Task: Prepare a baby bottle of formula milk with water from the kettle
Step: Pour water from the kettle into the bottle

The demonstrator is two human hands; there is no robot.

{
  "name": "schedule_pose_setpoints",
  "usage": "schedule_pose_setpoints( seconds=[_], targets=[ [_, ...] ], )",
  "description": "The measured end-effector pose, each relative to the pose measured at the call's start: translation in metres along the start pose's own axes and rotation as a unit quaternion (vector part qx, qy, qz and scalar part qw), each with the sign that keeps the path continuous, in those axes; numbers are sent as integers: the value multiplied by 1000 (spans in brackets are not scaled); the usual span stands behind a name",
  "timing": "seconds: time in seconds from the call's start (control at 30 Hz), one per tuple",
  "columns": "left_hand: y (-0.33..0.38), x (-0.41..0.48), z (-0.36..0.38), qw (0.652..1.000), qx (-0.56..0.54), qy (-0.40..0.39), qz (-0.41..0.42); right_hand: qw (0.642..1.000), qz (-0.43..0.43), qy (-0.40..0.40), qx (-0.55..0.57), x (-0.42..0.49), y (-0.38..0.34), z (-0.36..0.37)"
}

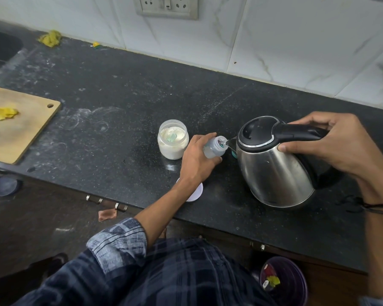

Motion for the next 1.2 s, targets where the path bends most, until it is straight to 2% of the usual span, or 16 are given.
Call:
schedule_pose_setpoints(
  seconds=[1.2],
  targets=[
    [-3,7,3,1000,-5,-1,-17,1000,10,-13,-14,8,-1,1]
  ],
)
Point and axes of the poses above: each hand's wrist, its own x-axis towards the middle knuckle, its own z-axis out of the palm, y = z × x, the point moved 7 cm from there along x, towards the middle knuckle, and after that the axes turned 6 degrees about -z, right-handed, at the moved point
